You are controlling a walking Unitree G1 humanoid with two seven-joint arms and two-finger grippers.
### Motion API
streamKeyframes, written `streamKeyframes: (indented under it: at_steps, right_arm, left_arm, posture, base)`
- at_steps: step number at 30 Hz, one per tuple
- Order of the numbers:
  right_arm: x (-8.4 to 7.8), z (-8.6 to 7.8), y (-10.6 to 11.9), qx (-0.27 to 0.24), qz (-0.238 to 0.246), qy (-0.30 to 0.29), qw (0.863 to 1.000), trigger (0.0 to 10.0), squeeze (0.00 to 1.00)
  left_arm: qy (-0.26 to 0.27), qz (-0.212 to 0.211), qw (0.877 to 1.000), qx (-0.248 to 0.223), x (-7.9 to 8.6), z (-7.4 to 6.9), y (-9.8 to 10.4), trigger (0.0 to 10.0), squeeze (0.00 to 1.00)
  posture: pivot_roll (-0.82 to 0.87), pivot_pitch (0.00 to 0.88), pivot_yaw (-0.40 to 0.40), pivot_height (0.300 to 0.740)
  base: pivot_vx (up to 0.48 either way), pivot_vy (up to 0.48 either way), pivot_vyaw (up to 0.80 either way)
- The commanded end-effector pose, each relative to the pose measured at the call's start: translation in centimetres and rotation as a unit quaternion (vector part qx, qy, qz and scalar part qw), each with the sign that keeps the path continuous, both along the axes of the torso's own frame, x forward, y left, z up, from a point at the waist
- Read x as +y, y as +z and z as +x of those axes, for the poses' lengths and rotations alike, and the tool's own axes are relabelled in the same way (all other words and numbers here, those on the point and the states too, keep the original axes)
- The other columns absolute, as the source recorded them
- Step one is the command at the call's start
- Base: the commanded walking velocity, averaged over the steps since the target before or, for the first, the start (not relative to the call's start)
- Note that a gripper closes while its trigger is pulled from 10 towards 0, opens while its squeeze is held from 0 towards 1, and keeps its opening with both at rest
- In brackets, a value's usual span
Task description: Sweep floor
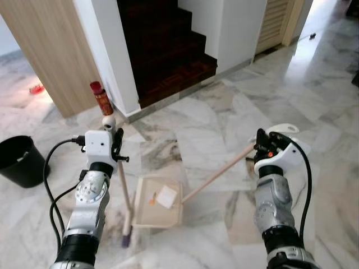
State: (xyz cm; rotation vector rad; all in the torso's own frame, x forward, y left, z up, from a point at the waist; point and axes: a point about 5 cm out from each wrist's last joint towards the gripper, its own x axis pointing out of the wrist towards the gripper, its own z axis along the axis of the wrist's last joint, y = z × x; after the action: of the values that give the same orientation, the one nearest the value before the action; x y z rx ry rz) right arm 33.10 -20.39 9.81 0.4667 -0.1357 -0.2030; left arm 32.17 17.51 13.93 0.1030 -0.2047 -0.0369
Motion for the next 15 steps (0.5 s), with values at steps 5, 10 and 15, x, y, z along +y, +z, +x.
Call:
streamKeyframes:
  at_steps: [5, 10, 15]
  right_arm:
    - [0.55, 0.42, 1.24, -0.029, 0.006, 0.0, 1.0, 10.0, 0.0]
    - [0.57, 0.44, 1.24, -0.028, 0.008, -0.001, 1.0, 10.0, 0.0]
    - [0.39, 0.43, 1.29, -0.028, 0.007, -0.003, 1.0, 10.0, 0.0]
  left_arm:
    - [-0.002, -0.008, 1.0, -0.017, 0.21, -0.02, 0.64, 10.0, 0.0]
    - [0.0, -0.006, 1.0, -0.019, 0.29, 0.15, 0.89, 10.0, 0.0]
    - [0.002, -0.006, 1.0, -0.019, 0.48, 0.07, 0.89, 10.0, 0.0]
  posture:
    - [0.05, 0.0, 0.076, 0.74]
    - [0.05, 0.011, 0.075, 0.74]
    - [0.05, 0.02, 0.075, 0.74]
  base:
    - [0.0, 0.259, 0.0]
    - [0.0, 0.259, 0.0]
    - [0.0, 0.259, 0.0]
